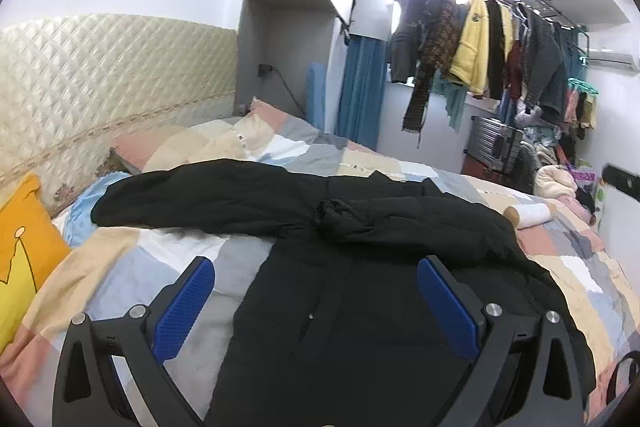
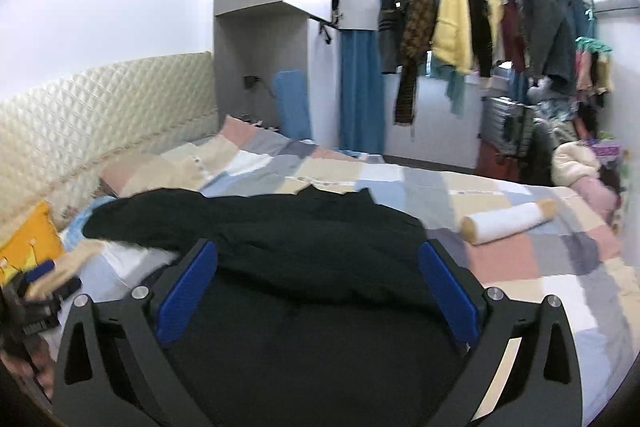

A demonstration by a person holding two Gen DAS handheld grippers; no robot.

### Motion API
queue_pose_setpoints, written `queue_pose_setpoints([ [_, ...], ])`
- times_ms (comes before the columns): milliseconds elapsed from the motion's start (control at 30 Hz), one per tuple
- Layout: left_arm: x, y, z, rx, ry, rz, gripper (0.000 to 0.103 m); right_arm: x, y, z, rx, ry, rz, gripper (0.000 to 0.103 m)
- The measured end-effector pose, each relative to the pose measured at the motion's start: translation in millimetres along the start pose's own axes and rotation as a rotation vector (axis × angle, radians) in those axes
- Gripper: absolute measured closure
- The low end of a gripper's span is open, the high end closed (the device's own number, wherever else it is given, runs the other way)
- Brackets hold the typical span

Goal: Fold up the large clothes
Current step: 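Move the left tool toward the other jacket sleeve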

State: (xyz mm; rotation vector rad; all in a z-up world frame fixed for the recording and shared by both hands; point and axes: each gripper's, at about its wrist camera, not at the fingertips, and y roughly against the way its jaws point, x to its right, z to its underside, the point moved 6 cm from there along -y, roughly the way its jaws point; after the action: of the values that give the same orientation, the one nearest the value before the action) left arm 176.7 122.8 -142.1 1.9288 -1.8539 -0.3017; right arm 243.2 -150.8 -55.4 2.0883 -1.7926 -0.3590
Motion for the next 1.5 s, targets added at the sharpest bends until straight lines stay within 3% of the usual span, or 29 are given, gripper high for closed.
queue_pose_setpoints([
  [367, 10.0, 2.0, 4.4, 0.011, -0.010, 0.033, 0.001, 32.2, 33.6, 69.0, -0.049, -0.146, 0.028, 0.002],
  [767, -4.7, -19.1, 11.2, -0.031, 0.043, 0.050, 0.001, 13.6, 59.8, 108.7, -0.042, -0.089, 0.031, 0.000],
  [1067, -25.4, -66.8, 2.1, -0.168, 0.070, 0.059, 0.001, 29.4, 61.1, 116.1, -0.027, -0.126, 0.060, 0.000],
  [1200, -60.5, -92.3, -23.9, -0.196, 0.108, 0.041, 0.001, 35.9, 52.6, 121.5, -0.055, -0.148, 0.053, 0.000],
  [1500, -207.4, -155.8, -61.7, -0.210, 0.251, -0.043, 0.001, 35.4, 39.9, 128.9, -0.095, -0.154, 0.067, 0.000],
])
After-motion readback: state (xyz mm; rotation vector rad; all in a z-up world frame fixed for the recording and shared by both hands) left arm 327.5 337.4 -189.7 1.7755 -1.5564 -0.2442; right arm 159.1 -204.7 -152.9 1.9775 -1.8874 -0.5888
